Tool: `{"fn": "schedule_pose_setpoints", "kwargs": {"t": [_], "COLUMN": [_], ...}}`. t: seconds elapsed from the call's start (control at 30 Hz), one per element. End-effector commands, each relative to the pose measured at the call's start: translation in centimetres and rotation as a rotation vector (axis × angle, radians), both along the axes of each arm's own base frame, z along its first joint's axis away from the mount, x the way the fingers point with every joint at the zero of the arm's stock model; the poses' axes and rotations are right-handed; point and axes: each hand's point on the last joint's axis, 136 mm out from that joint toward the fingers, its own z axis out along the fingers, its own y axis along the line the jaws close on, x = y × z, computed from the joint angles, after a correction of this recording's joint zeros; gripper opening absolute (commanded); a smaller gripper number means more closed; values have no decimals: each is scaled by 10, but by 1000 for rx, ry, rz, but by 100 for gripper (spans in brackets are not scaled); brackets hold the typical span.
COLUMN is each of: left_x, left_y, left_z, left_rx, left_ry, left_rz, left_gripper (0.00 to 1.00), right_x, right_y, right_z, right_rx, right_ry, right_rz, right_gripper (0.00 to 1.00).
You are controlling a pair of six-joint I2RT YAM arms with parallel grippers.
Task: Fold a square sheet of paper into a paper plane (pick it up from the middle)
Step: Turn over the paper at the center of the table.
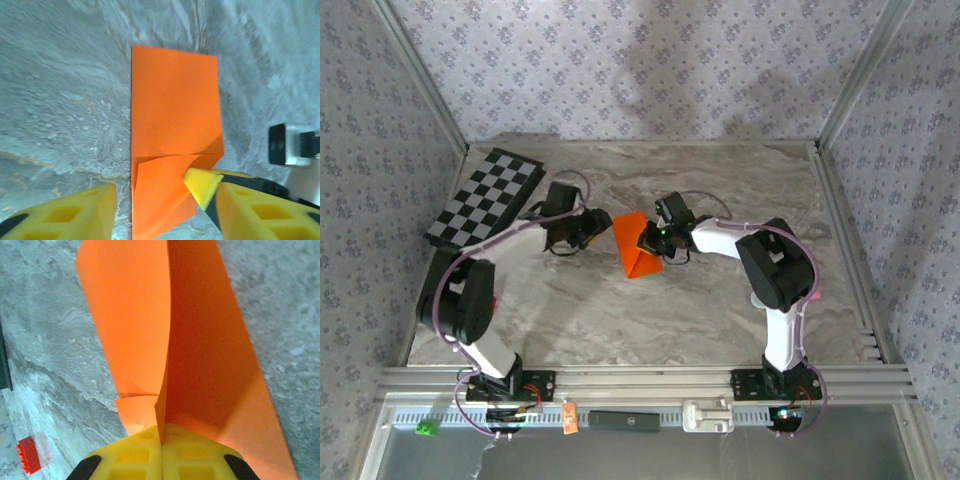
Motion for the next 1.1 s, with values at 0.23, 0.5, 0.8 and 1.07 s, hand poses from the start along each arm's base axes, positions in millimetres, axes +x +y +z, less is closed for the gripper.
{"fn": "schedule_pose_setpoints", "kwargs": {"t": [0.23,0.5,0.8,1.07], "left_x": [-12,-11,-14,-12], "left_y": [13,-9,-44,-43], "left_z": [50,82,102,102], "left_rx": [-255,-447,-530,-506], "left_ry": [-117,-198,-224,-249], "left_rz": [18,-13,-126,-109], "left_gripper": [95,98,97,78], "right_x": [31,33,30,29], "right_y": [26,34,37,32], "right_z": [120,167,186,178], "right_rx": [282,480,574,562], "right_ry": [-239,-292,-285,-283], "right_rz": [142,161,165,159], "right_gripper": [7,7,8,8]}}
